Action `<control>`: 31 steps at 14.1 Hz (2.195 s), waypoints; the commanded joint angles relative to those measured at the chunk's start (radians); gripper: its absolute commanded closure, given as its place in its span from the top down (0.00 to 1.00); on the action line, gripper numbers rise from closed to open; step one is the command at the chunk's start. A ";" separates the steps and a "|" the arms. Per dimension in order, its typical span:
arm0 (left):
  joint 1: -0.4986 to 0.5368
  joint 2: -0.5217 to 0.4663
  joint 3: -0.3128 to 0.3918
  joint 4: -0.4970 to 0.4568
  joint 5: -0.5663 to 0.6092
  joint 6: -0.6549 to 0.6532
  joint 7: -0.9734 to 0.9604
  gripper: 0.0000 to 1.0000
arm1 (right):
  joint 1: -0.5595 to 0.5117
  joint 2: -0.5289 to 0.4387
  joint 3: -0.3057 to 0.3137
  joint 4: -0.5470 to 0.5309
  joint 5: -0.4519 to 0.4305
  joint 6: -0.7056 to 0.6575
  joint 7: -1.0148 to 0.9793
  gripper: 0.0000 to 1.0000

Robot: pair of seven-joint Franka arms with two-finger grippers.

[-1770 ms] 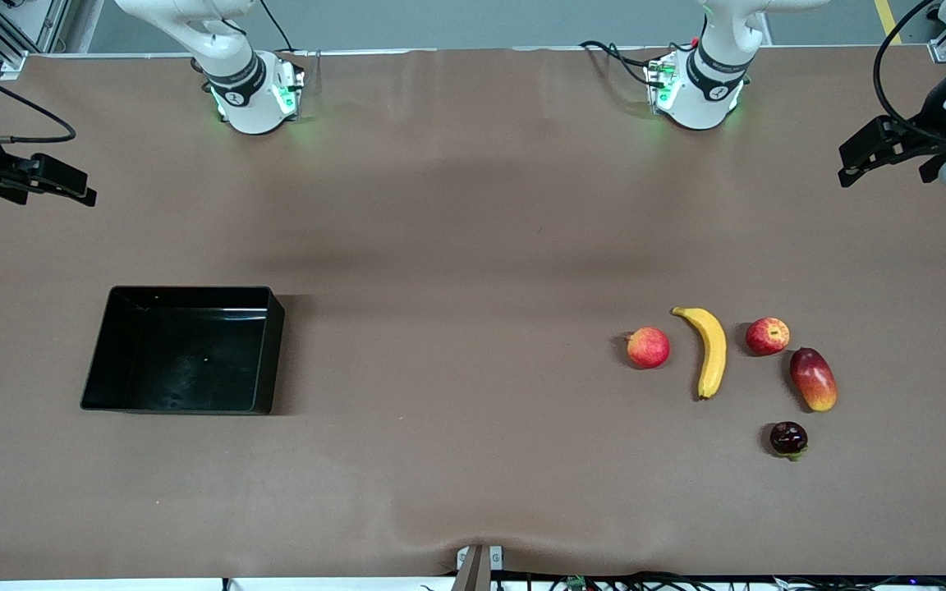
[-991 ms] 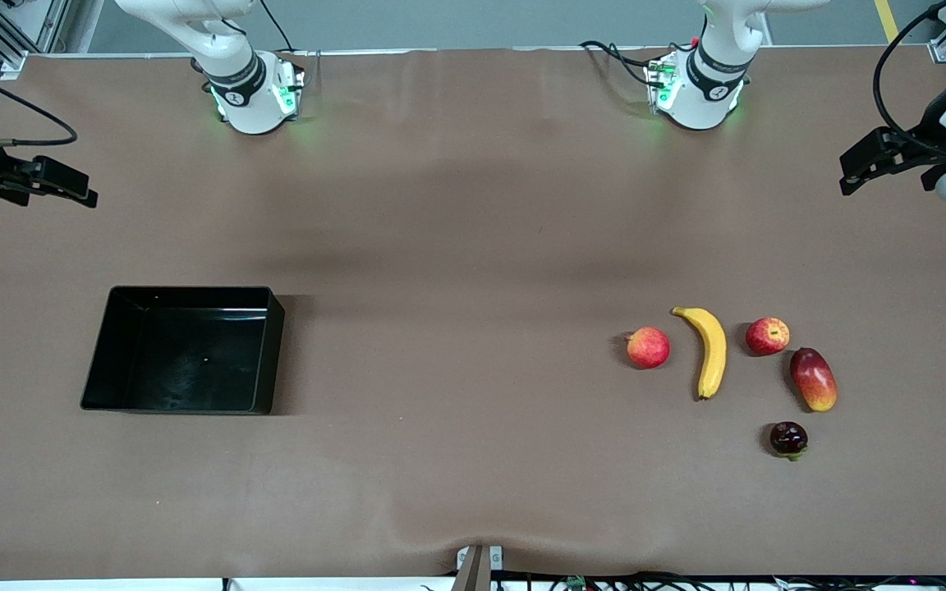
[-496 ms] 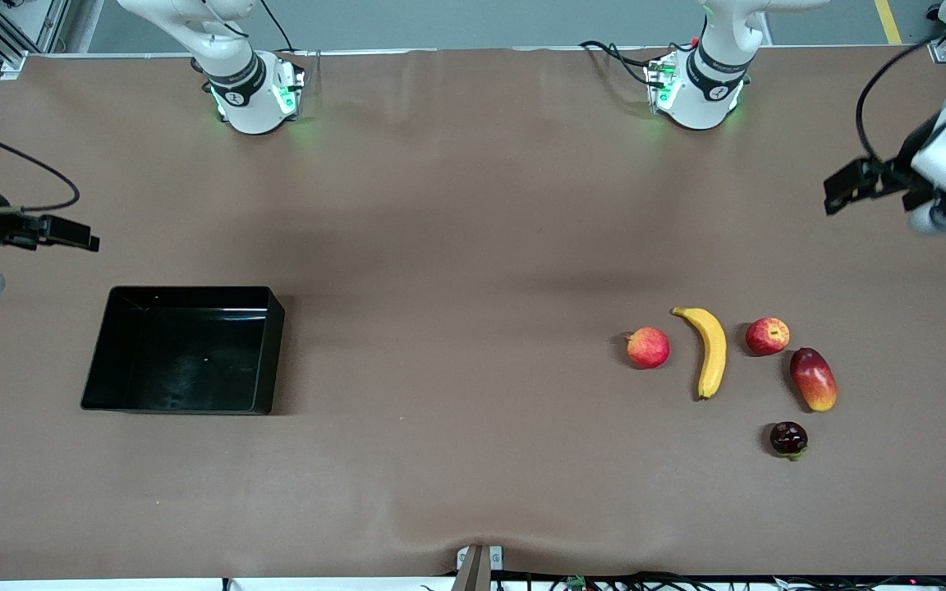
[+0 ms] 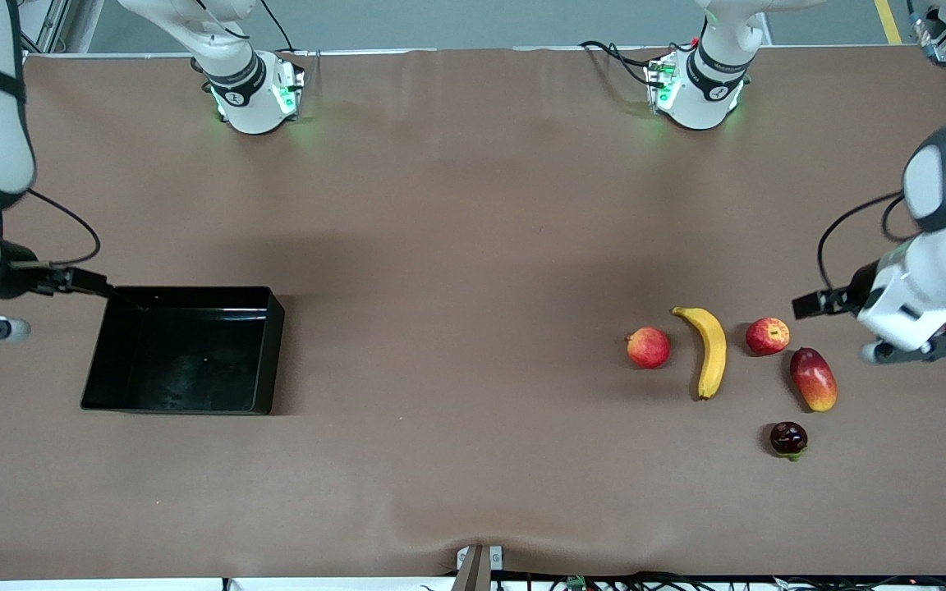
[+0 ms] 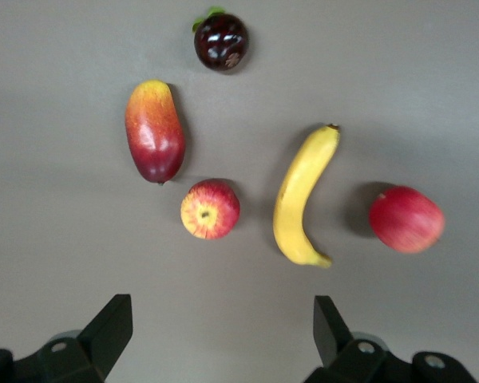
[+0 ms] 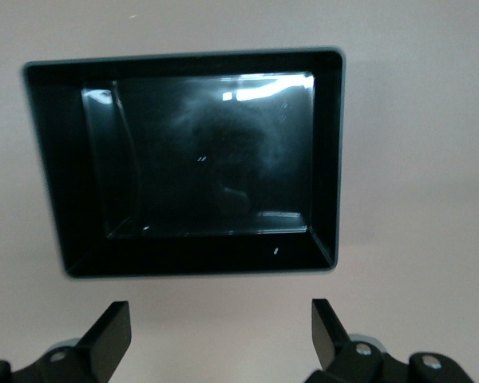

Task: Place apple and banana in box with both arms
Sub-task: 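Grasp the black tray rim with the right gripper while the left gripper reaches the apple, then drag the tray toward the fruit while the left gripper grasps the red apple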

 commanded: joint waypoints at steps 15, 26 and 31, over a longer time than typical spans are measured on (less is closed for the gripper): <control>0.090 0.227 -0.004 -0.017 -0.004 0.154 -0.028 1.00 | -0.165 0.250 0.012 -0.191 -0.022 0.495 -0.237 1.00; 0.105 0.327 -0.007 -0.029 -0.008 0.200 -0.013 1.00 | -0.145 0.258 0.017 -0.177 -0.022 0.480 -0.257 0.00; 0.111 0.362 -0.009 -0.038 -0.010 0.237 -0.008 1.00 | -0.135 0.212 0.024 -0.121 -0.021 0.391 -0.264 0.00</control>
